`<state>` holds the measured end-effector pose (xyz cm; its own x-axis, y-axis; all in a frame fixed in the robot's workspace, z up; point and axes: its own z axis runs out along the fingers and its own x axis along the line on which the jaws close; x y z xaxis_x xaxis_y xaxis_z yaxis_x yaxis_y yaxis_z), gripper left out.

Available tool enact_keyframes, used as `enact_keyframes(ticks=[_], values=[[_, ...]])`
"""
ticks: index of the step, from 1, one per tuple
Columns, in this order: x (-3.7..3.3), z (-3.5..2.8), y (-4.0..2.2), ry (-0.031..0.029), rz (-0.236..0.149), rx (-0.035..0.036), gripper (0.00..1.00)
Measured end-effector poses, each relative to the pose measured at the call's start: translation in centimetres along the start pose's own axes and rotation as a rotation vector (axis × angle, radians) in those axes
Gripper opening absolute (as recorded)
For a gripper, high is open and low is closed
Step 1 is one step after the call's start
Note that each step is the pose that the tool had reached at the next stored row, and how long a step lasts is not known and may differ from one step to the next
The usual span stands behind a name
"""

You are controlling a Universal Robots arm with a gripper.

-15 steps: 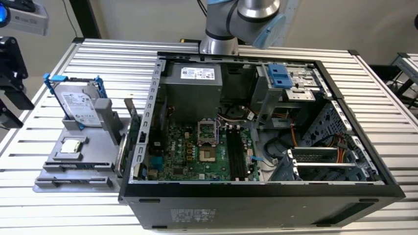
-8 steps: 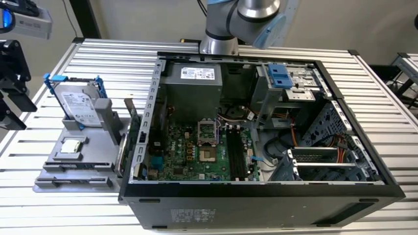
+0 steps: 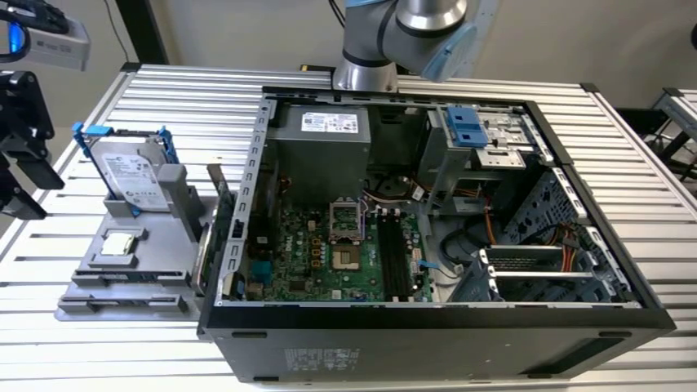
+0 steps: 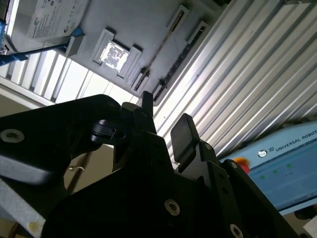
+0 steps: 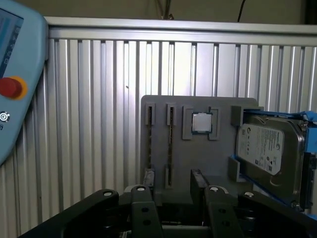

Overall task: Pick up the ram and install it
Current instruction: 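Pick up the ram and move it above insertion slot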

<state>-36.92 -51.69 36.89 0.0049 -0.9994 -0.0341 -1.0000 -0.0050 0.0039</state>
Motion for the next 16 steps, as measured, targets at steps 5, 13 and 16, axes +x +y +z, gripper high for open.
enact_keyframes(ticks=[5,13,16], values=[[0.00,0.13,0.00,-0.0001,0.000,0.0001,1.00],[0.01,0.33,0.00,-0.0001,0.000,0.0001,1.00],[0.01,0.42,0.00,-0.0001,0.000,0.0001,1.00]])
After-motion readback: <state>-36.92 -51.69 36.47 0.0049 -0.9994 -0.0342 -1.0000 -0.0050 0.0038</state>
